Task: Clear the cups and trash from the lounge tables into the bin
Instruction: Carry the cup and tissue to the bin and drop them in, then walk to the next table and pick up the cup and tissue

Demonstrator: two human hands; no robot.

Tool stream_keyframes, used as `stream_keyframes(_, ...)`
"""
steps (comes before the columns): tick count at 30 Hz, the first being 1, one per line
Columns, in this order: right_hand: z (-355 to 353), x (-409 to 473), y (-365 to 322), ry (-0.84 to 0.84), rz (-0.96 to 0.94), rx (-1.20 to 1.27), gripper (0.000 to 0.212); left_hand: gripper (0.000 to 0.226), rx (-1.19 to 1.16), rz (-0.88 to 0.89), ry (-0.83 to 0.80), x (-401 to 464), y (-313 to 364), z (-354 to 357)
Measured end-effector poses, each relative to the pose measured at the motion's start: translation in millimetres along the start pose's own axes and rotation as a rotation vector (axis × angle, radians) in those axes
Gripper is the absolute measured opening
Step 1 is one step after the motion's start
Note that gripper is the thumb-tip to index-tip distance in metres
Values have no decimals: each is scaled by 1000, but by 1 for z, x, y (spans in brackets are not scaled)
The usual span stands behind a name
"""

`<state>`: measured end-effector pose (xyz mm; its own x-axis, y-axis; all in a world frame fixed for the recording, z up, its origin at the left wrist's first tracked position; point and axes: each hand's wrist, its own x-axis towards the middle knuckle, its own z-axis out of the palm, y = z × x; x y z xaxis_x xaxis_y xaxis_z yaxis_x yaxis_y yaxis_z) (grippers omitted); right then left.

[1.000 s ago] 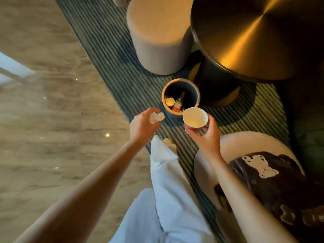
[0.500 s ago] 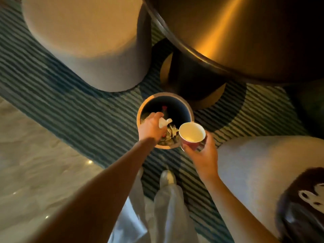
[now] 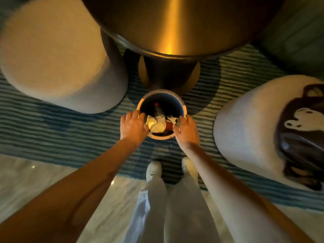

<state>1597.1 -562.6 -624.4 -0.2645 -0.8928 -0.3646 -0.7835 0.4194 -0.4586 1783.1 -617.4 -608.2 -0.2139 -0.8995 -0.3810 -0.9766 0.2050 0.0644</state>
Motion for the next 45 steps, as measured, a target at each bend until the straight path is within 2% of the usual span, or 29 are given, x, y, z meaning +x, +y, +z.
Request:
stream_keyframes(4,-75,-78,0,116,10,-12,41,50,95,196,8,-48,41,-74)
stream_keyframes(10,-151,-208,32,256,219,80,40,48,151,401,9,-147,112,-138)
stream_keyframes(15,-175,-317,88,342,379,250,42,50,219,507,-14,-233,189,-133)
stream_keyframes(21,-189,-452,182,492,627,389,40,49,330,704,-101,-356,323,-89)
stream_keyframes(28,-225,-587,290,642,872,399,41,45,304,1114,-75,-472,485,-71)
stream_keyframes(34,-283,-628,390,771,984,392,39,44,322,1348,-30,-520,623,-80)
stream_keyframes(38,-349,-627,461,838,981,367,39,39,284,1431,20,-529,722,-95)
stream_keyframes(45,-476,-623,603,865,994,253,44,41,403,1501,97,-509,910,-112)
